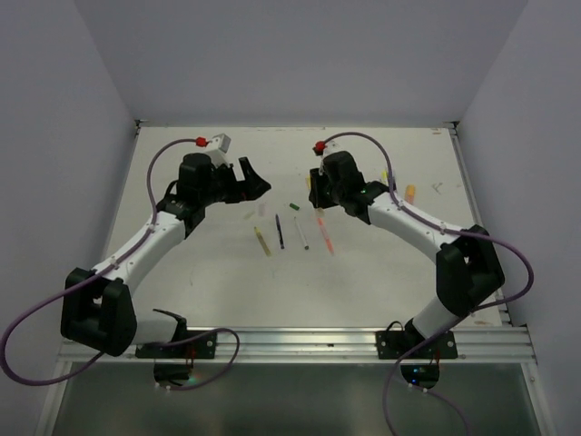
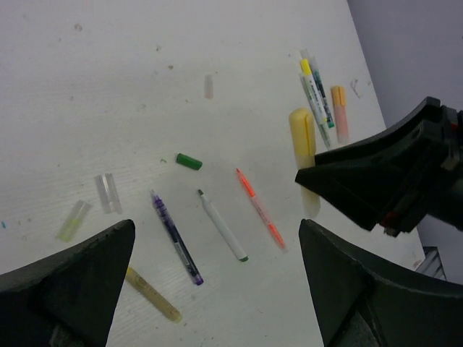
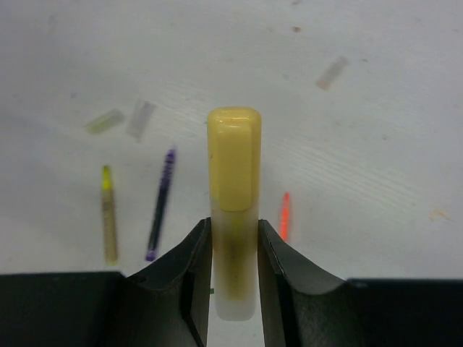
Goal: Open the pen caps
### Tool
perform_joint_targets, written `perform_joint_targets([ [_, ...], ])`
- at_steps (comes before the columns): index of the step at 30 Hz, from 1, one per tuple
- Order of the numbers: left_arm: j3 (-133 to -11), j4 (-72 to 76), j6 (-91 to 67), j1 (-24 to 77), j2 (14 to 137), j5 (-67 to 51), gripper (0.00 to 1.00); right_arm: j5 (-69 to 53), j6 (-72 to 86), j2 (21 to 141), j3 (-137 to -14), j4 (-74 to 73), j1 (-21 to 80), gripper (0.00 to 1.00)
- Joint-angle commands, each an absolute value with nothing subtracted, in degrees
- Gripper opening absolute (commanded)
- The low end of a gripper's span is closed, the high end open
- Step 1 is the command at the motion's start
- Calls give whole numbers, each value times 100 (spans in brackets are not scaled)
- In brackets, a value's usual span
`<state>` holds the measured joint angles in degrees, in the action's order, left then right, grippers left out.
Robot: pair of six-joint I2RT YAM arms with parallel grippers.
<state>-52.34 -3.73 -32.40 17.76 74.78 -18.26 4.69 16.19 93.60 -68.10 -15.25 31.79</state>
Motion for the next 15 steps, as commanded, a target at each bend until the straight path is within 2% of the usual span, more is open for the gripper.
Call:
perform_joint_targets([
  [1,-5695,325,-3506,1942,7655,-2197,97,132,1362,8992,-6794,-872,3681,0],
  [8,-6012,325,-3595,2373,7963,-1663,93,184,1432,8912,-6794,-326,4508,0],
  [15,-5950,150,-3762,2593,8104,-1354,84,307,1459,9026,-6917,-193,4658,0],
])
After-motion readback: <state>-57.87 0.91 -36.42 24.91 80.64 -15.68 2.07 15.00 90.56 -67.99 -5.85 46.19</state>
